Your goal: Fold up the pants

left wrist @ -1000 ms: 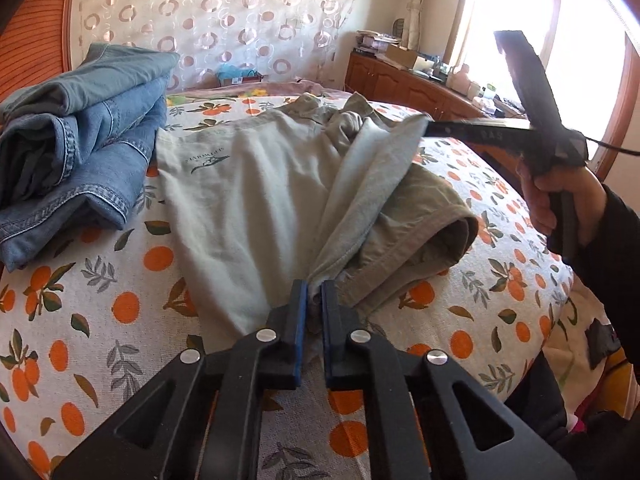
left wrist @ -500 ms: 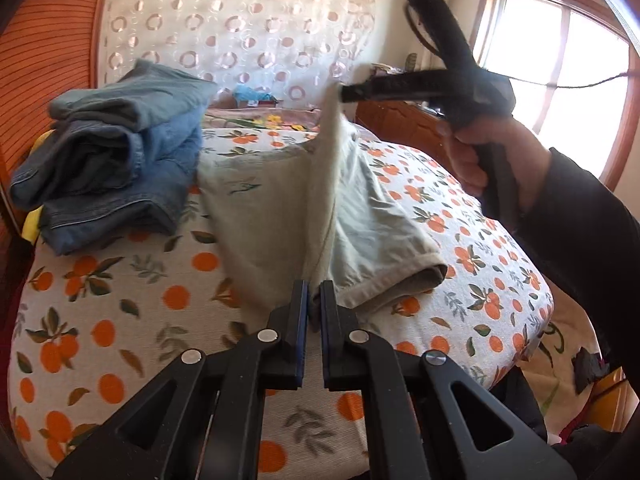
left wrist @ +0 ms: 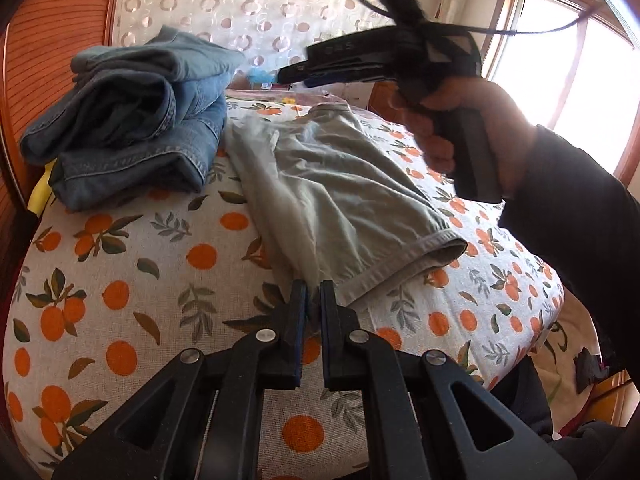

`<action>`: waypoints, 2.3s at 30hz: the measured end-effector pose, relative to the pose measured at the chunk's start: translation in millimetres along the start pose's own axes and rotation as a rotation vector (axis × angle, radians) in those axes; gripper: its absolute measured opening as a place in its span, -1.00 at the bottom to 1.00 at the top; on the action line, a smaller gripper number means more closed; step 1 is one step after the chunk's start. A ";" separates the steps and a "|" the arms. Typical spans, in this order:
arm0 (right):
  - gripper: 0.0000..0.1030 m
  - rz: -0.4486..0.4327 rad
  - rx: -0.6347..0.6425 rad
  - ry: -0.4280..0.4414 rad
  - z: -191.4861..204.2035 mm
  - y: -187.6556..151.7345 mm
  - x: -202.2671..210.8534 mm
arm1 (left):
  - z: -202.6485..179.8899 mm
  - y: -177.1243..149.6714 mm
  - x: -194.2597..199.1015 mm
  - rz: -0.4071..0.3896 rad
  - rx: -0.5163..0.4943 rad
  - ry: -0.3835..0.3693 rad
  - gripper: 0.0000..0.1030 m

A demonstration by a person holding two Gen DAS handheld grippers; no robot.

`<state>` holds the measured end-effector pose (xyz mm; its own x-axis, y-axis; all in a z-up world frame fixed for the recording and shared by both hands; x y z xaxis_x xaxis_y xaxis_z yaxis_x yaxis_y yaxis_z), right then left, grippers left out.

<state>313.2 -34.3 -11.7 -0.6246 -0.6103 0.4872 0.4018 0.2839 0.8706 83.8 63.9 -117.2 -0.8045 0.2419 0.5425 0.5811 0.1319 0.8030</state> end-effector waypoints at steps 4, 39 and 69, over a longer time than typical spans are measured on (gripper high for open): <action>-0.13 -0.005 -0.018 -0.048 -14.2 -9.2 21.8 | 3.7 -1.2 -1.9 0.012 0.010 0.012 -0.86; -0.18 0.081 -0.067 -0.137 21.9 -165.8 137.8 | 3.9 -3.4 -17.1 0.056 -0.006 0.043 -0.55; -0.89 -0.029 -0.186 -0.140 29.3 -204.2 235.5 | -36.6 -19.3 21.1 0.088 -0.045 -0.021 -0.77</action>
<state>64.5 -214.3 -72.9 -0.7191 -0.5043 0.4781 0.4905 0.1189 0.8633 51.1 31.3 -112.2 -0.7475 0.2707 0.6065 0.6431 0.0665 0.7629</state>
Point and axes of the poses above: each gripper's, at about its wrist camera, not at the fingertips, and x roughly against the way its jaws point, z to its left, y to its top, the point moved 1 cm from there along -x, roughly the way its jaws point, and after that the axes turned 10 degrees about -z, right-handed, at the moved point
